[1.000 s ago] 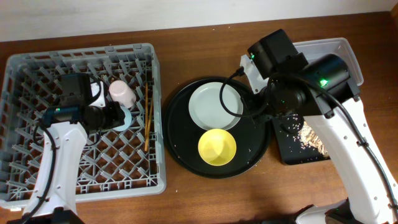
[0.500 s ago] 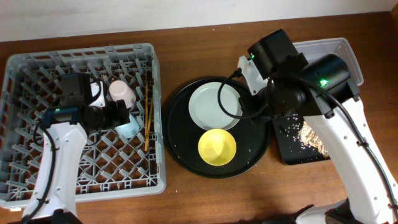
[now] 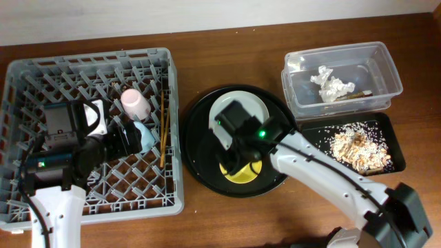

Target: Sort waste into correct bins and load items into the dishwasher rack

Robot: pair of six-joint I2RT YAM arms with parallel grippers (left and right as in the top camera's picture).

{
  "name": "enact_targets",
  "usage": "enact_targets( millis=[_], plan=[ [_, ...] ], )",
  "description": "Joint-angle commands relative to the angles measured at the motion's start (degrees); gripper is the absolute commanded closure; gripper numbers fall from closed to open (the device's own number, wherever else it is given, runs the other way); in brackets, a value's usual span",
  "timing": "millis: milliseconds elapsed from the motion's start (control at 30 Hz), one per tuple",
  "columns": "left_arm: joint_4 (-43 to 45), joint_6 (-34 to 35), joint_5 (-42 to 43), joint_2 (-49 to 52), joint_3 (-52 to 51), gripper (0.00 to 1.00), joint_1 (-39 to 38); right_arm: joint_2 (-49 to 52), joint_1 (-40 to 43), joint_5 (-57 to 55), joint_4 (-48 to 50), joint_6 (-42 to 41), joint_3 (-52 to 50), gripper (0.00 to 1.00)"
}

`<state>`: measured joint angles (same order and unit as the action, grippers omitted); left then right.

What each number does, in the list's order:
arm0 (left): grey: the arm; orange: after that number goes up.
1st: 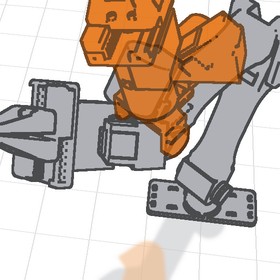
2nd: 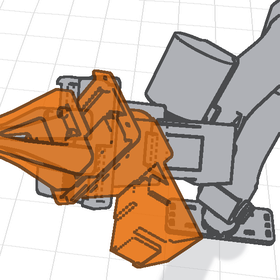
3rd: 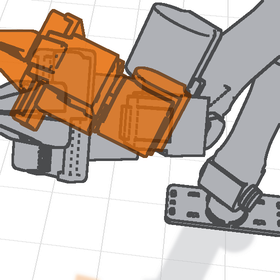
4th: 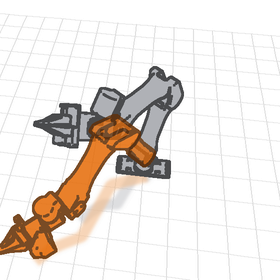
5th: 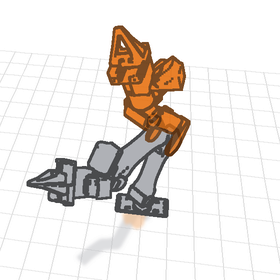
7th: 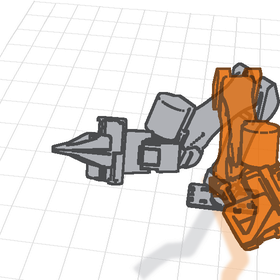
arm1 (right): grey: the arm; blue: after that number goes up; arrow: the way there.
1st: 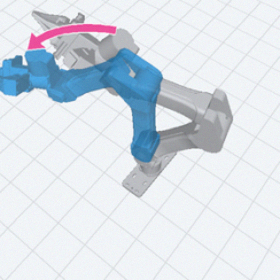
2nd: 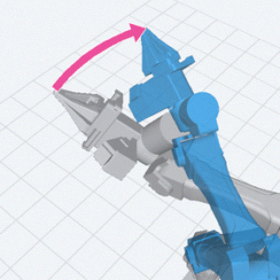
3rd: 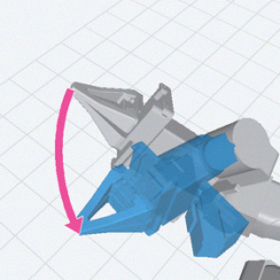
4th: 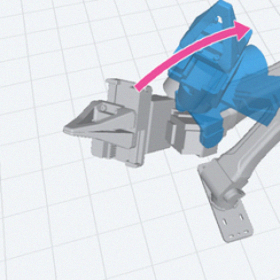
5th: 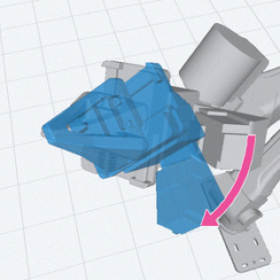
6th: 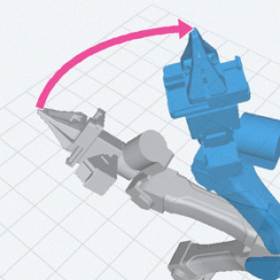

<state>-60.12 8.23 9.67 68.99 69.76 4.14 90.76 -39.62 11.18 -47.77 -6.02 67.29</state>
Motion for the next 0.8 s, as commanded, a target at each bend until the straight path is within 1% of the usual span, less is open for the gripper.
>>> enact_targets(
  millis=[0,67,167,367,433,500,567,700,767],
  plan=[
    [-0.07,0.33,0.61,-0.48,0.63,0.01,-0.13,-0.59,-1.4,0.66,4.9,-0.48,-4.79,0.66],
    [-0.35,0.33,0.61,-0.48,0.63,0.01,-0.13,-0.33,-2.05,0.68,7.82,-1.22,-6.38,0.66],
    [-1.25,0.33,0.61,-0.48,0.63,0.01,-0.13,0.13,-3.98,0.63,9.73,-3.93,-7.63,0.66],
    [-1.7,0.33,0.61,-0.48,0.63,0.01,-0.13,5.81,-6.27,-1.97,11.58,-5.07,-7.87,0.66],
    [-1.73,0.33,0.61,-0.48,0.63,0.01,-0.13,7.82,-6.29,-1.97,11.61,-5.11,-7.87,0.67],
    [-1.73,0.33,0.61,-0.48,0.63,0.01,-0.13,9.22,-6.29,-1.95,11.67,-5.46,-7.87,0.7],
    [-1.7,0.31,0.59,-0.48,0.63,0.01,-0.13,9.14,-6.27,-1.92,11.82,-5.44,-7.39,0.7],
    [-1.73,0.31,0.59,-0.48,0.63,0.01,-0.13,7.21,-6.23,0.94,7.85,-5.4,-1.42,0.7],
    [-2.03,0.31,0.59,-0.48,0.63,0.01,-0.13,6.19,-6.12,-4.04,2.08,-5.42,2.89,0.7]
  ],
)
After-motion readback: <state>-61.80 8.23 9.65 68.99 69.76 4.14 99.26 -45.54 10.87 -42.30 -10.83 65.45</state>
